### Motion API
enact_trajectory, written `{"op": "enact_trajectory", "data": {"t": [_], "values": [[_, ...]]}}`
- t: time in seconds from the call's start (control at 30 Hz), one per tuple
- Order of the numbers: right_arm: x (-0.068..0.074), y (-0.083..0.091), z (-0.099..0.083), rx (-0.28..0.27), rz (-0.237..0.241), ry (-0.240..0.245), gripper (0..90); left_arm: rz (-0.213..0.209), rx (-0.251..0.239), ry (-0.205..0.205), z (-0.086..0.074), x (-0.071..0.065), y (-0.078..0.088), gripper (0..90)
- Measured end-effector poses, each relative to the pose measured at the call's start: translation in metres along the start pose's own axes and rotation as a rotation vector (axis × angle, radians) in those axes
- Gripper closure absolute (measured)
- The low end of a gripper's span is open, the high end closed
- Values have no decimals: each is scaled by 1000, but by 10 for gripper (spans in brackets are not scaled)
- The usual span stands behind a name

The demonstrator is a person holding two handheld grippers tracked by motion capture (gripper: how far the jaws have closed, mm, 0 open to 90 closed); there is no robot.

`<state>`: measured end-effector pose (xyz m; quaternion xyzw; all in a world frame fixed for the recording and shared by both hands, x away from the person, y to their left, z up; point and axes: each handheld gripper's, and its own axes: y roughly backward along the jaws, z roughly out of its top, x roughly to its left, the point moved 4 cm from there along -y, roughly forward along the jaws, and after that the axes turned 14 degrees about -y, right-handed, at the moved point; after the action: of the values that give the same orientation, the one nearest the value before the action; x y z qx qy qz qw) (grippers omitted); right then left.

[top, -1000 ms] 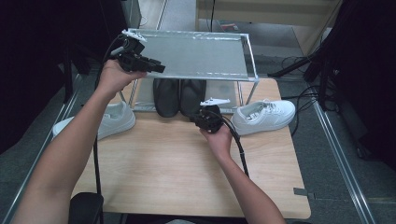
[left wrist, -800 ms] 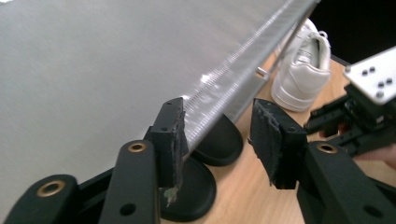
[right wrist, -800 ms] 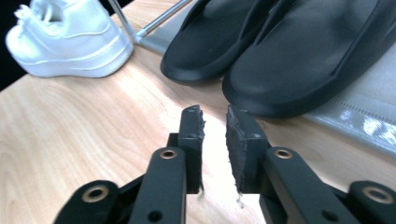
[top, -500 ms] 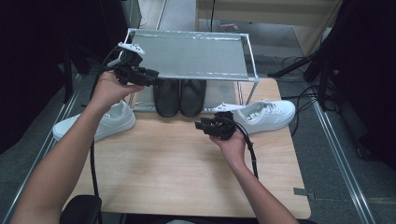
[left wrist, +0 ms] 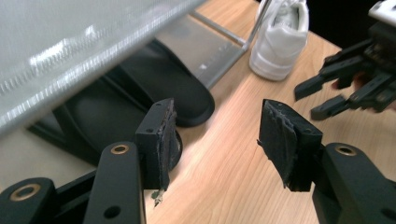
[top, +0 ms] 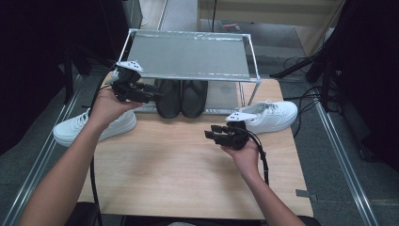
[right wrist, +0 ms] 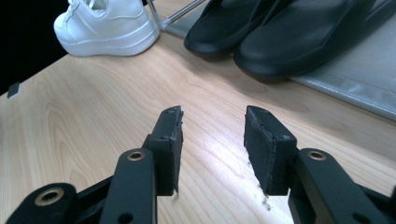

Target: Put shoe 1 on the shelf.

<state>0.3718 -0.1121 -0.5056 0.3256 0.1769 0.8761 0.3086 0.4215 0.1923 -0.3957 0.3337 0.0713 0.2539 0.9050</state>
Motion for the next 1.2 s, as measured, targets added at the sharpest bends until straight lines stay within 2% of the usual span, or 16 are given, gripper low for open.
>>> {"op": "enact_trajectory", "data": {"t": [0.07,0.17,0.3,0.5,0.57,0.6,0.7,0.77,0.83,0.93,1.2], "values": [[0,2,-1,0,-1,7,586,-3,0,-1,-3,-2,0,458],[-1,10,-5,3,-3,23,583,2,-10,18,-16,-7,-1,452],[-3,17,-7,-3,-1,20,583,6,-11,29,-25,-12,-1,450],[-6,27,-9,-11,-2,20,583,20,-20,59,-47,-20,2,451],[-8,28,-9,-13,-3,30,583,16,-15,68,-54,-23,2,451],[-9,30,-10,-11,-6,29,582,0,-13,69,-57,-24,2,451],[-10,30,-11,-9,-11,35,574,6,-15,71,-64,-27,2,453],[-11,29,-12,-2,-13,42,569,14,-3,70,-75,-30,3,453],[-12,28,-12,0,-11,42,565,17,-16,89,-82,-31,3,453],[-11,25,-12,0,-2,40,562,18,12,91,-91,-32,3,451],[-14,20,-10,13,0,30,562,38,2,113,-106,-31,10,452]]}}
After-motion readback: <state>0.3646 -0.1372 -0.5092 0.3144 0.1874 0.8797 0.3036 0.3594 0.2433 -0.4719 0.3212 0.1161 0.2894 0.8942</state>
